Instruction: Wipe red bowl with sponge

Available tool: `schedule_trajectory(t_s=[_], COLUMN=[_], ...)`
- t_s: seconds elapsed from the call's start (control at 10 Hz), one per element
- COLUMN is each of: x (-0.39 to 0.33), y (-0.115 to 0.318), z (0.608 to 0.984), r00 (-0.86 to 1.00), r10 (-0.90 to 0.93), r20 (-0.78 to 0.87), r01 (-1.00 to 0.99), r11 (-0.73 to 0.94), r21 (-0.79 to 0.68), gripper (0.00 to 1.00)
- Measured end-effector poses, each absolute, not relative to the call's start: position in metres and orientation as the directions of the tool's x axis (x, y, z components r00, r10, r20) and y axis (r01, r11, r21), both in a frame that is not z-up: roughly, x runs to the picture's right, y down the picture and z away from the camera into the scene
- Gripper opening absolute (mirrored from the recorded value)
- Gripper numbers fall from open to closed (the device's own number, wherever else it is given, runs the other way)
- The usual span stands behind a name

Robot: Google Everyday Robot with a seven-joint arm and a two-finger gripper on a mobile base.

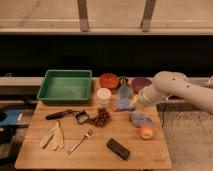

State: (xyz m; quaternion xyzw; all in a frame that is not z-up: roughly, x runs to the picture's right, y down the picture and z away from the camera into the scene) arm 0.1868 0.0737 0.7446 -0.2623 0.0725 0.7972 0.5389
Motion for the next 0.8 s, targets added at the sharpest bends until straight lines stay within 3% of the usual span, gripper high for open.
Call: schedule_trajectory(t_s=[0.5, 0.8], x=[0.202, 0.183], y=[0.016, -0.004], z=[0.736, 0.748], r00=[-0.346, -0.353], r10=[0.844, 0.840], r20=[-0.410, -0.412], r01=[-0.867, -0.807], r11=[-0.455, -0.496], r21=[-0.205, -0.319], gripper=[0.00, 0.00])
